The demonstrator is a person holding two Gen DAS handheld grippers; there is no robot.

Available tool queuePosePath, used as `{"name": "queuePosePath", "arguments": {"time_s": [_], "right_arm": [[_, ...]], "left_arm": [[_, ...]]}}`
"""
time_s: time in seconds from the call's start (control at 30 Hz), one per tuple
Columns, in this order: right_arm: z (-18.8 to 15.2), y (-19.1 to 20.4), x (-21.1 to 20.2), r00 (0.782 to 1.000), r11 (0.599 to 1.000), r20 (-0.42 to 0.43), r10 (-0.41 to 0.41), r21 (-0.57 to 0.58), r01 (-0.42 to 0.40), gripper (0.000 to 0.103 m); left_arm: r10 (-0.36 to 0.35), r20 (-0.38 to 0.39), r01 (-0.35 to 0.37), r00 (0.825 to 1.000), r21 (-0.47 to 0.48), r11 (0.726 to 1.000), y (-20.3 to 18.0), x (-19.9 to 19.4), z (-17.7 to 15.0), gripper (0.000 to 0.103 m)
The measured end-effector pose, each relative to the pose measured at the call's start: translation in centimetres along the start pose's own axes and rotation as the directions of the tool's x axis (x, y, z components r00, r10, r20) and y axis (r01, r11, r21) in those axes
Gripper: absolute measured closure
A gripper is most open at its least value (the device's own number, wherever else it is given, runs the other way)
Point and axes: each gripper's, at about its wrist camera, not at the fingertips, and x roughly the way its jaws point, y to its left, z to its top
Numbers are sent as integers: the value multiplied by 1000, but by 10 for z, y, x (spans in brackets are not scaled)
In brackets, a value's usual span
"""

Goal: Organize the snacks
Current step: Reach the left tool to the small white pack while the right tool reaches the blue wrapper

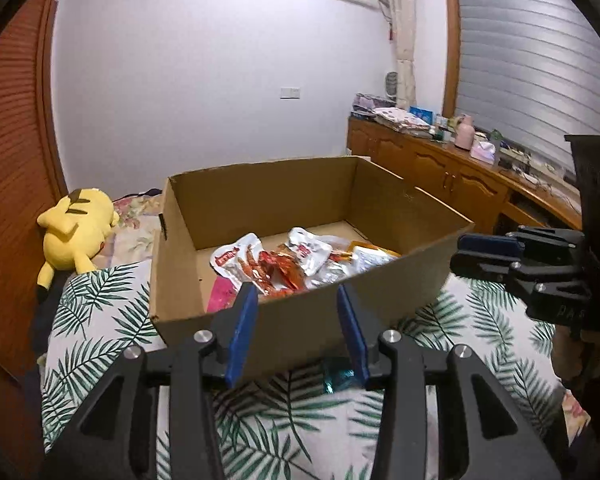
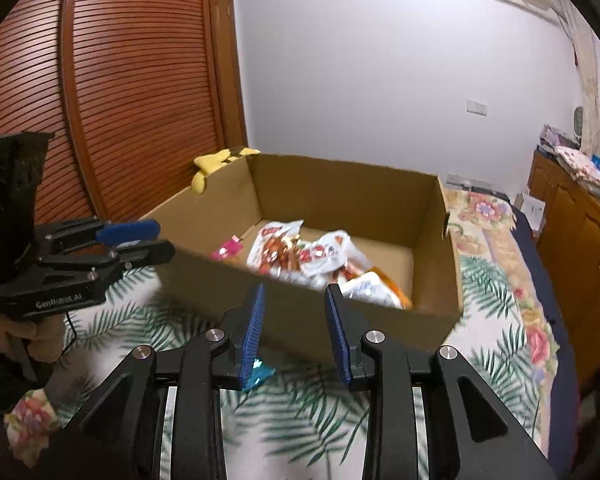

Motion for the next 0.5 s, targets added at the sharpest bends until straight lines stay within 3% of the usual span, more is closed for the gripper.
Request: {"name": "queuePosePath", "arguments": {"time_s": [0.23,0.5], "right_arm": [[-22,11,-11,1000,1000,-16,-1,13,2,72],[-54,-1,-11,998,997,-59,-2,79,6,68]], "left_arm": [[-21,-17,21,1000,30,999,-14,-18,-12,60],[-73,-128,81,989,59,995,-40,-7,-51,59]]}}
